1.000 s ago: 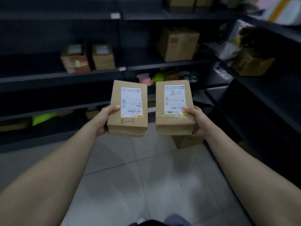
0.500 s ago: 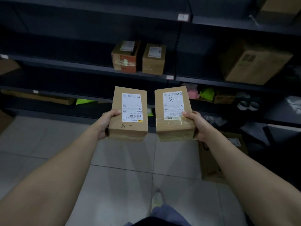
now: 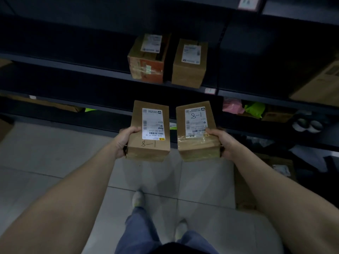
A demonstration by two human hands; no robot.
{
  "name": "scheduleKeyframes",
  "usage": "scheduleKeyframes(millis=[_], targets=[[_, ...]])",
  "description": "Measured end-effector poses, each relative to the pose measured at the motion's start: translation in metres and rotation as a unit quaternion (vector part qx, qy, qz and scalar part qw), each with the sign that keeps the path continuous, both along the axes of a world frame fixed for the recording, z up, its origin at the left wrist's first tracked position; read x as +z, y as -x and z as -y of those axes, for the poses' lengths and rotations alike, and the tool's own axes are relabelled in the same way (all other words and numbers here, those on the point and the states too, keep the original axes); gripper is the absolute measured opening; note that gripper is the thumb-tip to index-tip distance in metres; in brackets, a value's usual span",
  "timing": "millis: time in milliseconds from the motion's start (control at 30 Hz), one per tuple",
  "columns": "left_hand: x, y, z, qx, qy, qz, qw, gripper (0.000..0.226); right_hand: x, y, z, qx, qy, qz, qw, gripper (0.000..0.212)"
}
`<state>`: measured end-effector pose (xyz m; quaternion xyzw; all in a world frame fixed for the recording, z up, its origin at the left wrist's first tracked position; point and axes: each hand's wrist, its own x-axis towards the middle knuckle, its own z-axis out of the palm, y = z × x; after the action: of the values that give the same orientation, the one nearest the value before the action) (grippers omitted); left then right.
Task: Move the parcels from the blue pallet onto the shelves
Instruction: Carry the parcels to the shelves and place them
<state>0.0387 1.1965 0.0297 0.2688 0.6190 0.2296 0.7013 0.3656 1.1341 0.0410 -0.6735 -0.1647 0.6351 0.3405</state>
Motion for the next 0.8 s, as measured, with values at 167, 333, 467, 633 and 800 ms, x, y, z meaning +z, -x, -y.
scheduleKeyframes(millis=[167, 333, 467, 633, 800], targets=[[-0.018, 0.016, -0.071, -0.054, -0.004, 0.002, 0.999, 0.041, -0.034, 0.022, -0.052, -0.066, -0.026, -0.005, 0.997, 0.056], [-0.047, 0.026, -0.137, -0.116, -0.011, -0.013, 0.993, 0.050, -0.073, 0.039, -0.090, -0.077, -0.019, -0.009, 0.997, 0.050], [-0.079, 0.022, -0.176, -0.125, -0.008, -0.001, 0.992, 0.044, -0.101, 0.042, -0.124, -0.105, -0.005, -0.016, 0.994, 0.043], [-0.131, 0.008, -0.219, -0.122, -0.009, 0.018, 0.992, 0.037, -0.147, 0.032, -0.175, -0.096, -0.018, -0.020, 0.995, 0.060], [-0.185, -0.004, -0.258, -0.118, -0.020, 0.007, 0.993, 0.046, -0.188, 0.020, -0.220, -0.118, -0.019, -0.009, 0.993, 0.062]])
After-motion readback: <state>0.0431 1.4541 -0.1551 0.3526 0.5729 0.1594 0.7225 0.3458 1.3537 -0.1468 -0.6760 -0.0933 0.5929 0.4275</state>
